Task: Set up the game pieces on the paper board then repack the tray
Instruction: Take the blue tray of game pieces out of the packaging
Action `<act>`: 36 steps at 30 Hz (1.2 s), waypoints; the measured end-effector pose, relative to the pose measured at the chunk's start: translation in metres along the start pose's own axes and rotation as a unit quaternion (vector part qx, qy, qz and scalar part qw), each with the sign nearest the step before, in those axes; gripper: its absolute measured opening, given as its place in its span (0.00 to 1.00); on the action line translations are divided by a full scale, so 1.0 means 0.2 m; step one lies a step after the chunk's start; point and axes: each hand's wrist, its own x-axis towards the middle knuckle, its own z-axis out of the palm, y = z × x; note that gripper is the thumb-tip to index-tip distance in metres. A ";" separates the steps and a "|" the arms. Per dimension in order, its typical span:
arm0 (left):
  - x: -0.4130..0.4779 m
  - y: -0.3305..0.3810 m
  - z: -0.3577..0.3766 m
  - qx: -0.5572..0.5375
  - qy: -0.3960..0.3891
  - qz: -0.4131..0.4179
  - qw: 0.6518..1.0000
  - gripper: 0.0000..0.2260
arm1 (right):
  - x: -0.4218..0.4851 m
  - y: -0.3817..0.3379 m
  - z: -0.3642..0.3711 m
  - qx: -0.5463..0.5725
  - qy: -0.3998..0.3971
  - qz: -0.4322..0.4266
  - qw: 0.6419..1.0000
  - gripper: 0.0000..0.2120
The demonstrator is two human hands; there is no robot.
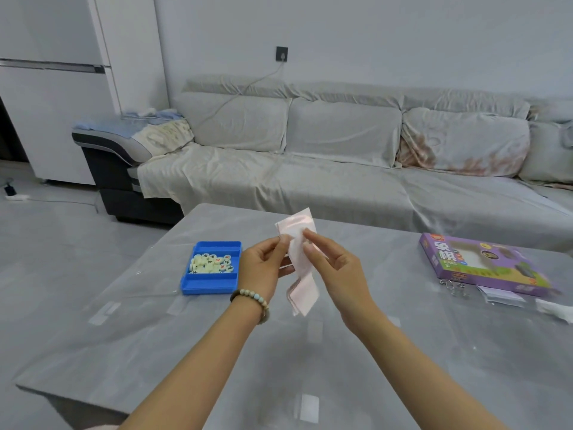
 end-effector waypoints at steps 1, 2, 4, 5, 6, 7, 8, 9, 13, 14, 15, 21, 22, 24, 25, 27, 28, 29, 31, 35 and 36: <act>-0.01 0.01 0.00 0.002 0.007 0.002 1.000 0.05 | 0.00 0.00 0.00 0.006 0.001 -0.004 1.000 0.13; -0.02 0.01 0.00 0.006 0.014 0.006 1.000 0.04 | -0.01 0.00 0.00 0.009 0.003 -0.007 1.000 0.15; -0.03 0.01 0.01 0.028 0.026 0.031 0.999 0.02 | -0.01 0.00 0.01 0.009 0.003 -0.010 1.000 0.16; -0.04 0.02 0.02 0.047 0.030 0.051 0.997 0.02 | -0.02 0.00 0.01 0.012 -0.002 -0.010 1.000 0.15; -0.04 0.02 0.02 0.063 0.029 0.071 0.995 0.03 | -0.02 -0.01 0.01 0.018 -0.009 -0.012 1.000 0.13; -0.05 0.02 0.02 0.074 0.024 0.088 0.993 0.03 | -0.03 -0.01 0.01 0.024 -0.016 -0.013 0.999 0.12; -0.05 0.03 0.02 0.083 0.019 0.102 0.991 0.04 | -0.03 -0.01 0.01 0.026 -0.022 -0.012 0.999 0.11; -0.06 0.03 0.02 0.091 0.015 0.113 0.989 0.05 | -0.04 -0.01 0.01 0.027 -0.030 -0.009 0.999 0.11; -0.06 0.05 0.03 0.060 0.004 0.114 0.992 0.11 | -0.05 -0.02 0.01 0.052 -0.053 0.031 0.997 0.14; -0.05 0.06 0.03 0.044 0.000 0.105 0.993 0.11 | -0.05 -0.02 0.01 0.063 -0.052 0.047 0.996 0.16; -0.05 0.06 0.03 0.032 -0.005 0.096 0.995 0.12 | -0.05 -0.02 0.00 0.068 -0.048 0.060 0.995 0.17; -0.02 0.03 -0.04 0.041 -0.010 0.045 0.998 0.15 | -0.03 0.02 -0.12 0.073 0.017 0.138 0.988 0.22; 0.01 0.00 -0.08 0.051 -0.014 0.017 0.998 0.14 | -0.03 0.03 -0.15 0.088 0.030 0.151 0.984 0.23; 0.05 -0.07 -0.15 0.117 -0.005 -0.032 0.993 0.08 | -0.02 0.04 -0.20 0.092 0.055 0.163 0.981 0.20; 0.05 -0.11 -0.17 0.182 0.015 -0.031 0.983 0.11 | -0.02 0.05 -0.22 0.085 0.064 0.164 0.981 0.20; 0.01 -0.14 -0.15 0.254 0.040 0.048 0.965 0.20 | -0.01 0.08 -0.24 0.069 0.071 0.163 0.982 0.22; -0.03 -0.14 -0.12 0.254 0.017 0.087 0.963 0.22 | -0.01 0.09 -0.24 0.063 0.073 0.166 0.981 0.22; -0.06 -0.13 -0.07 0.240 -0.036 0.100 0.965 0.24 | -0.01 0.09 -0.23 0.057 0.071 0.166 0.982 0.22; -0.13 -0.12 0.03 0.193 -0.164 0.042 0.966 0.30 | -0.02 0.09 -0.21 0.052 0.048 0.162 0.984 0.20; -0.14 -0.14 0.13 0.148 -0.235 0.005 0.961 0.22 | -0.04 0.07 -0.20 0.044 -0.014 0.141 0.989 0.18; -0.13 -0.14 0.13 0.151 -0.221 0.009 0.963 0.20 | -0.04 0.07 -0.21 0.040 -0.019 0.137 0.990 0.18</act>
